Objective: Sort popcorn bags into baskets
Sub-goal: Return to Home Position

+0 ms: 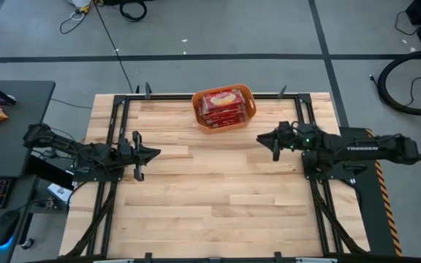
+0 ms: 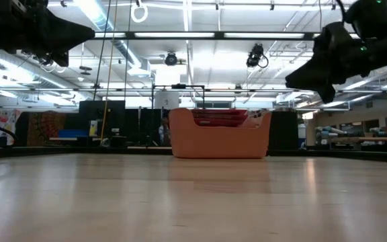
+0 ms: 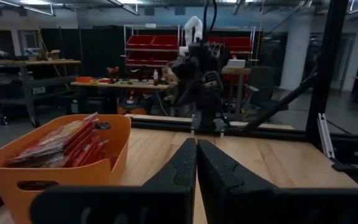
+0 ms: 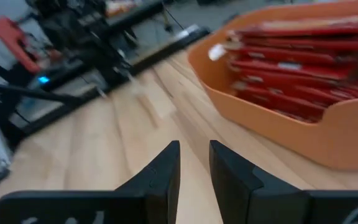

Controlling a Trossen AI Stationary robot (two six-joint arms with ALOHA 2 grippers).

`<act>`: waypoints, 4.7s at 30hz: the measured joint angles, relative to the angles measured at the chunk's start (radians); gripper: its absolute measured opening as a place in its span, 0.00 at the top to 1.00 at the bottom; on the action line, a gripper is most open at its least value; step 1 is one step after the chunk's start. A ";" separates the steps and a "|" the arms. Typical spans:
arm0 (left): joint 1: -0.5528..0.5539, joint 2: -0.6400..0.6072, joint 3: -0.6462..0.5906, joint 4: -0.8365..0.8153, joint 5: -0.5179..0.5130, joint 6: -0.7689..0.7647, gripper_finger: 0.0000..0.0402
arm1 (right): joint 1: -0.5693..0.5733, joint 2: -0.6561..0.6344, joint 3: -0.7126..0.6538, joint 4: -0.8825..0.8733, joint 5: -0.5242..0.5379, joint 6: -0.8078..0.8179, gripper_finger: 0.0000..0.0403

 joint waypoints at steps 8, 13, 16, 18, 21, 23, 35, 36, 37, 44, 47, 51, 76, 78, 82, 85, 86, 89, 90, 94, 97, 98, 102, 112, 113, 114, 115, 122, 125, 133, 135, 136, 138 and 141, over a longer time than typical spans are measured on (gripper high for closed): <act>0.000 0.000 0.000 0.001 0.000 -0.009 0.96 | 0.000 -0.074 -0.160 0.215 -0.023 -0.005 0.77; 0.000 0.000 0.000 0.001 0.000 -0.009 0.95 | 0.001 -0.087 -0.204 0.234 -0.027 -0.028 0.78; 0.000 0.000 0.000 0.001 0.000 -0.010 0.95 | 0.001 -0.087 -0.204 0.239 -0.030 -0.041 0.78; 0.000 0.000 0.000 0.001 0.000 -0.010 0.95 | 0.001 -0.087 -0.204 0.251 -0.026 -0.063 0.77; 0.000 0.000 0.000 0.001 0.000 -0.010 0.95 | 0.001 -0.087 -0.204 0.260 -0.004 -0.080 0.77; 0.000 0.000 0.000 0.001 0.000 -0.010 0.95 | 0.001 -0.087 -0.204 0.260 0.018 -0.081 0.78; 0.000 0.000 0.000 0.001 0.000 -0.010 0.95 | 0.001 -0.086 -0.204 0.260 0.030 -0.027 0.78; 0.000 0.000 0.000 0.001 0.000 -0.010 0.95 | 0.001 -0.086 -0.204 0.260 0.030 -0.028 0.78; 0.000 0.000 0.000 0.001 0.000 -0.010 0.95 | 0.001 -0.086 -0.204 0.260 0.030 -0.028 0.78; 0.000 0.000 0.000 0.001 0.000 -0.010 0.95 | 0.001 -0.086 -0.204 0.260 0.030 -0.029 0.78; 0.000 0.000 0.000 0.001 0.000 -0.010 0.95 | 0.001 -0.086 -0.204 0.260 0.030 -0.029 0.78; 0.000 0.000 0.000 0.001 0.000 -0.010 0.95 | 0.001 -0.086 -0.204 0.260 0.030 -0.029 0.78; 0.000 0.000 0.000 0.002 0.000 -0.010 0.95 | 0.001 -0.086 -0.204 0.260 0.030 -0.029 0.78; 0.000 0.000 0.000 0.002 0.000 -0.010 0.95 | 0.001 -0.086 -0.204 0.260 0.030 -0.029 0.78; 0.000 0.000 0.000 0.002 0.000 -0.010 0.95 | 0.001 -0.086 -0.204 0.260 0.030 -0.029 0.78; 0.000 0.000 0.000 0.002 0.000 -0.010 0.95 | 0.001 -0.086 -0.204 0.260 0.030 -0.029 0.78; 0.000 0.000 0.000 0.002 0.000 -0.010 0.95 | 0.001 -0.086 -0.204 0.260 0.030 -0.029 0.78; 0.000 0.000 0.000 0.002 0.000 -0.010 0.95 | 0.001 -0.086 -0.204 0.260 0.030 -0.029 0.78; 0.000 0.000 0.000 0.002 0.000 -0.010 0.95 | 0.001 -0.086 -0.204 0.260 0.030 -0.029 0.78; 0.000 0.000 0.000 0.002 0.000 -0.010 0.95 | 0.001 -0.086 -0.204 0.260 0.030 -0.029 0.78; 0.000 0.000 0.000 0.002 0.000 -0.010 0.95 | 0.001 -0.086 -0.204 0.260 0.030 -0.029 0.78; 0.000 0.000 0.000 0.002 0.000 -0.010 0.95 | 0.001 -0.086 -0.204 0.260 0.030 -0.029 0.78; 0.000 0.000 0.000 0.001 0.000 -0.010 0.95 | 0.001 -0.086 -0.204 0.260 0.030 -0.029 0.78; 0.000 0.000 0.000 0.002 0.000 -0.010 0.95 | 0.001 -0.086 -0.203 0.260 0.030 -0.029 0.78; 0.000 0.000 0.000 0.002 0.000 -0.010 0.95 | 0.001 -0.086 -0.203 0.260 0.030 -0.029 0.78; 0.000 0.000 0.000 0.002 0.000 -0.010 0.95 | 0.001 -0.086 -0.203 0.260 0.030 -0.029 0.78; 0.000 0.000 0.000 0.002 0.000 -0.010 0.95 | 0.001 -0.086 -0.203 0.260 0.030 -0.029 0.78; 0.000 0.000 0.000 0.002 0.000 -0.010 0.95 | 0.001 -0.086 -0.203 0.260 0.030 -0.029 0.78; 0.000 0.000 0.000 0.002 0.000 -0.010 0.95 | 0.001 -0.086 -0.203 0.260 0.030 -0.029 0.78; 0.000 0.000 0.000 0.002 0.000 -0.010 0.95 | 0.001 -0.086 -0.203 0.260 0.030 -0.029 0.78; 0.000 0.000 0.000 0.002 0.000 -0.010 0.95 | 0.001 -0.086 -0.203 0.260 0.030 -0.029 0.78; 0.000 0.000 0.000 0.002 0.000 -0.010 0.95 | 0.001 -0.086 -0.203 0.260 0.030 -0.029 0.78; 0.000 0.000 0.000 0.002 0.000 -0.010 0.95 | 0.001 -0.086 -0.203 0.260 0.030 -0.029 0.78; 0.000 0.000 0.000 0.002 0.000 -0.010 0.95 | 0.001 -0.086 -0.203 0.260 0.030 -0.029 0.78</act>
